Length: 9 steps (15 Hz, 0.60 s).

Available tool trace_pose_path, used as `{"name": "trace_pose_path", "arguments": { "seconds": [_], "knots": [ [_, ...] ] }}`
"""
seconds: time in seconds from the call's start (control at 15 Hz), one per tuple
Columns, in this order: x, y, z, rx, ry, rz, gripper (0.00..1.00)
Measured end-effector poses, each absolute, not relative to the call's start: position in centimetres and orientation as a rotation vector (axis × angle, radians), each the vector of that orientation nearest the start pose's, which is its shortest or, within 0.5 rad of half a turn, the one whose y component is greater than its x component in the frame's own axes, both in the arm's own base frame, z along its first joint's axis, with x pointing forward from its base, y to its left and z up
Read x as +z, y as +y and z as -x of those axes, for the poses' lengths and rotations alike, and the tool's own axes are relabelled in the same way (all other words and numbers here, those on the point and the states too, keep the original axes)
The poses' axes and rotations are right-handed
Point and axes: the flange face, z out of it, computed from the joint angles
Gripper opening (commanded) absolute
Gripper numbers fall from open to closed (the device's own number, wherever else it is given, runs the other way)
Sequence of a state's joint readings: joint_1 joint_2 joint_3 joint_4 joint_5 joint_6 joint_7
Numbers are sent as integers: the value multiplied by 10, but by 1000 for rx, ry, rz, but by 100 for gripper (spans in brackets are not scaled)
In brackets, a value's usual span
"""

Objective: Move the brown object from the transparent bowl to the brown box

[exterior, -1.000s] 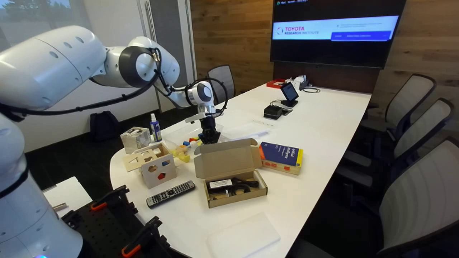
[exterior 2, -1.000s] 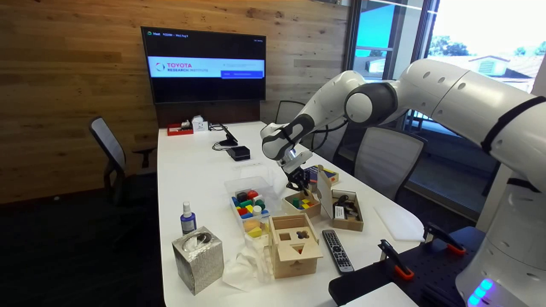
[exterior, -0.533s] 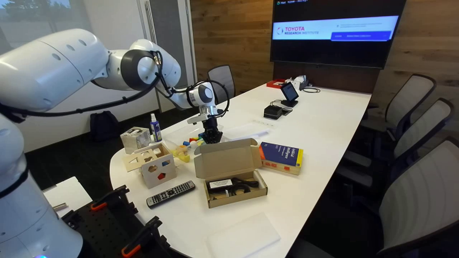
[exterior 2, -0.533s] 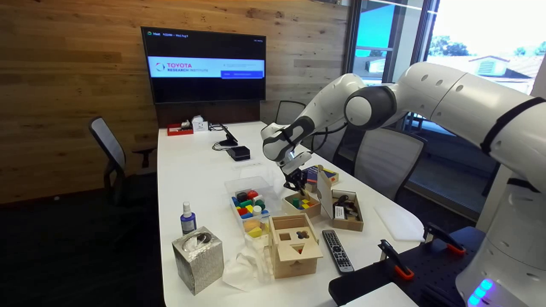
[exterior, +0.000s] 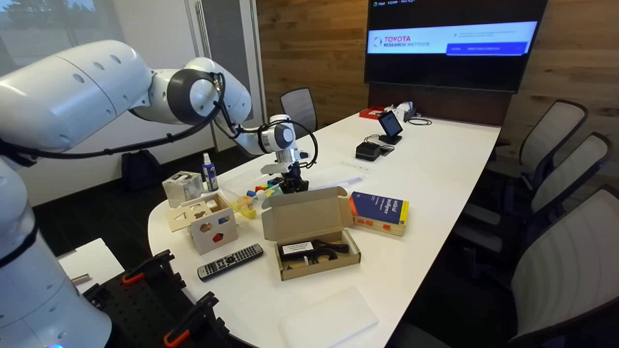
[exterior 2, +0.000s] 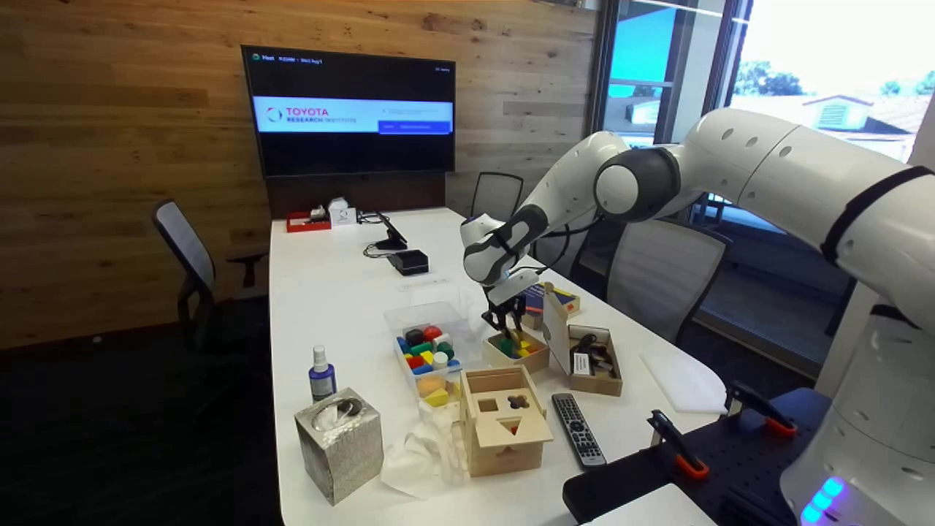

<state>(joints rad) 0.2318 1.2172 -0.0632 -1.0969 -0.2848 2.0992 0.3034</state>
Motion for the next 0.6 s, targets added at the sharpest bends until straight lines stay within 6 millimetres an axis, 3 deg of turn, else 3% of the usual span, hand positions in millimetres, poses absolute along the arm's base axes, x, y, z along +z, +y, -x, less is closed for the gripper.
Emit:
{"name": "trace_pose_path", "arguments": {
  "seconds": [0.27, 0.6],
  "knots": [
    [51, 116, -721, 177, -119, 3451, 100],
    [62, 120, -719, 170, -126, 3450, 100]
  ]
}}
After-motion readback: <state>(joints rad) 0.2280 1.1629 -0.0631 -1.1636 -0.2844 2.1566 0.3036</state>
